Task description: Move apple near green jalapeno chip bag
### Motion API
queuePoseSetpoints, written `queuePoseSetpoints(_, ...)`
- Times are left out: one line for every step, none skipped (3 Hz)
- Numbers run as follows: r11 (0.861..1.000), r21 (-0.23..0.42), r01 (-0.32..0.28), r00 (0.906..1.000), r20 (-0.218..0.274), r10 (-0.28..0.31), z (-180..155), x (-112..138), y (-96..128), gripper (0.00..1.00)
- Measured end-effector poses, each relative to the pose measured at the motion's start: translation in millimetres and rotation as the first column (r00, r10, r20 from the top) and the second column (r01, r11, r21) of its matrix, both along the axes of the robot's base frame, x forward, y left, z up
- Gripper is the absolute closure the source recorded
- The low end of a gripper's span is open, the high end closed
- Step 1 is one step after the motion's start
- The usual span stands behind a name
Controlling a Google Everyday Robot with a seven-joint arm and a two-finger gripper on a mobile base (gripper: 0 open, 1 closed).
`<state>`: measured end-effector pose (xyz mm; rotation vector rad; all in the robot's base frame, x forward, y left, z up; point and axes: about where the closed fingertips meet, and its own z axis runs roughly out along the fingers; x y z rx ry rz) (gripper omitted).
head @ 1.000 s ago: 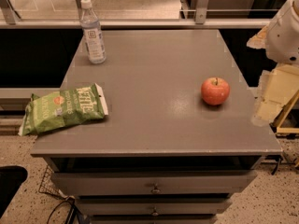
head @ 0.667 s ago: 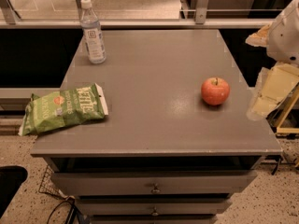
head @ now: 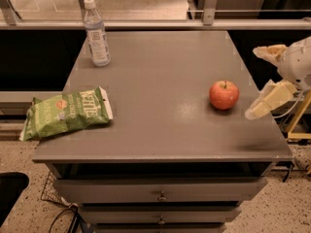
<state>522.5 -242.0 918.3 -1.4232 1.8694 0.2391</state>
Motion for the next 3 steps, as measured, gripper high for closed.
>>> queuePoseSetpoints(0.977, 0.213, -0.005, 0.9993, 0.037, -0.003, -25, 14, 1, 0.00)
queuePoseSetpoints(0.931, 0.366, -0.005, 0.9987, 0.049, -0.014, -44, 17, 3, 0.00)
queuePoseSetpoints(0.874, 0.486, -0.003, 0.9996, 0.025, -0.010, -55, 15, 12, 0.00)
